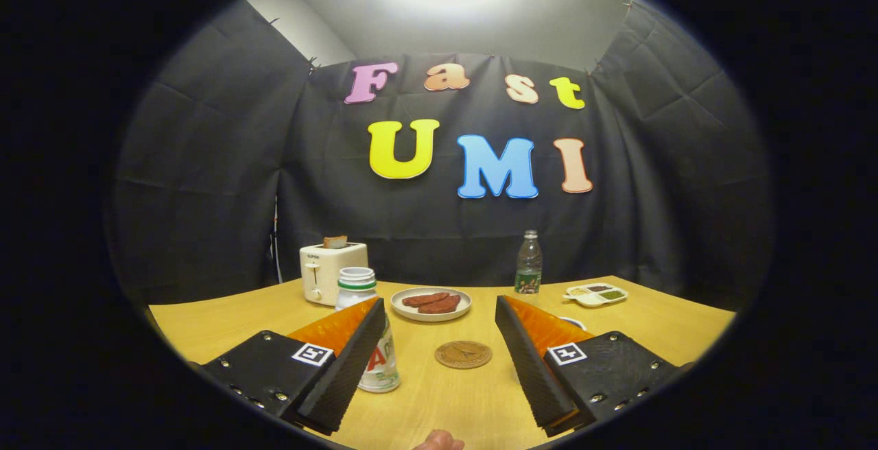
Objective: Take the bottle from table, then pour the juice into the cup, finally place the bottle on the coaster
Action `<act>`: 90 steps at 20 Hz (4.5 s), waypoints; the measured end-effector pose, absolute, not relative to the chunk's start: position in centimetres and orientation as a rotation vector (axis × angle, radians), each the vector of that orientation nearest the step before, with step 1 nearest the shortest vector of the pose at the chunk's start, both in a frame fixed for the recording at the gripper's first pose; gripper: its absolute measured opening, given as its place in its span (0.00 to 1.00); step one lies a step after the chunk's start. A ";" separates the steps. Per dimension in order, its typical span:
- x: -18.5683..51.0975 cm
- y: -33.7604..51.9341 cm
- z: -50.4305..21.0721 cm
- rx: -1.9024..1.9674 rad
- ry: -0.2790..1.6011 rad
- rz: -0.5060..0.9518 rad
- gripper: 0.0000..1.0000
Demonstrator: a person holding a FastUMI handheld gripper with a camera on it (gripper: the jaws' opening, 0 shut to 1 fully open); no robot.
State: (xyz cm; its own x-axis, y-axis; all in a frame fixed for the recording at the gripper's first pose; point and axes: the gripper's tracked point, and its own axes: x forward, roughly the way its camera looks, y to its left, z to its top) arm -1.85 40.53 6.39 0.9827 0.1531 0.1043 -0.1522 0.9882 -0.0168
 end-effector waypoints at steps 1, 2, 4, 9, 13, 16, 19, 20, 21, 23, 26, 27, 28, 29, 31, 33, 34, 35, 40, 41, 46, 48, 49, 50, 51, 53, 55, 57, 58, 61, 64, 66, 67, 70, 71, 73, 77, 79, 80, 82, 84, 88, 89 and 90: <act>-1.5 41.7 5.7 -0.010 -0.098 0.167 0.98; -1.2 42.5 5.1 -0.015 -0.094 0.172 0.98; -0.5 44.2 4.4 -0.007 -0.100 0.201 0.98; 1.1 46.7 3.2 -0.014 -0.098 0.260 0.98; 3.3 48.4 1.8 -0.025 -0.067 0.276 0.98; 4.6 49.5 0.8 -0.049 -0.043 0.287 0.98; 5.1 49.8 0.8 -0.058 -0.037 0.294 0.83; 4.9 50.0 0.5 -0.050 -0.028 0.293 0.72; 4.8 49.8 0.6 -0.051 -0.024 0.291 0.71; 4.7 49.8 0.7 -0.050 -0.015 0.282 0.68; 4.7 49.1 0.9 -0.013 -0.004 0.274 0.66; 4.7 48.9 1.3 0.020 -0.001 0.279 0.66; 4.7 48.7 1.6 0.057 0.002 0.283 0.66; 4.7 48.4 2.0 0.097 0.002 0.285 0.65; 4.8 47.9 2.8 0.183 0.005 0.295 0.66; 5.0 47.2 3.3 0.262 0.009 0.297 0.66; 5.1 46.8 3.5 0.292 0.009 0.294 0.66; 5.2 46.5 3.6 0.322 0.015 0.292 0.66; 5.7 45.3 3.6 0.509 0.042 0.296 0.65; 5.7 44.9 3.6 0.557 0.043 0.293 0.65; 5.7 43.3 3.3 0.736 0.049 0.268 0.65; 5.9 42.5 2.9 0.768 0.054 0.249 0.64; 6.0 42.3 2.8 0.790 0.055 0.246 0.64; 6.1 42.0 2.7 0.815 0.055 0.242 0.64; 6.2 41.7 2.8 0.845 0.052 0.240 0.64; 6.3 41.2 2.8 0.910 0.043 0.238 0.64; 6.5 40.7 3.1 0.984 0.030 0.242 0.64; 6.5 40.4 3.1 1.041 0.023 0.241 0.64; 6.5 40.2 3.1 1.063 0.021 0.238 0.64; 6.7 39.6 3.1 1.115 0.020 0.237 0.64; 6.6 39.3 3.3 1.166 0.017 0.235 0.64; 6.7 39.2 3.2 1.202 0.022 0.231 0.64; 6.8 39.0 3.2 1.223 0.021 0.231 0.64; 6.9 38.8 3.4 1.280 0.011 0.236 0.64; 6.8 38.7 3.3 1.300 0.006 0.236 0.64; 6.8 38.5 3.4 1.338 -0.003 0.236 0.64; 6.9 38.4 3.2 1.385 -0.006 0.234 0.64; 6.9 38.3 3.3 1.409 -0.010 0.235 0.64; 6.9 38.2 3.3 1.428 -0.015 0.239 0.64; 6.8 38.0 3.4 1.468 -0.033 0.247 0.64; 6.8 37.9 3.3 1.479 -0.033 0.245 0.64; 6.7 37.8 3.7 1.543 -0.049 0.261 0.64; 6.8 37.7 3.6 1.562 -0.054 0.263 0.64; 6.9 37.7 3.6 1.576 -0.056 0.262 0.64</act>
State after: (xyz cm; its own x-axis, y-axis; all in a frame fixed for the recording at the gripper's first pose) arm 6.88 37.73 3.60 0.9712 0.1284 0.2009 -0.1991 -0.0269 0.9796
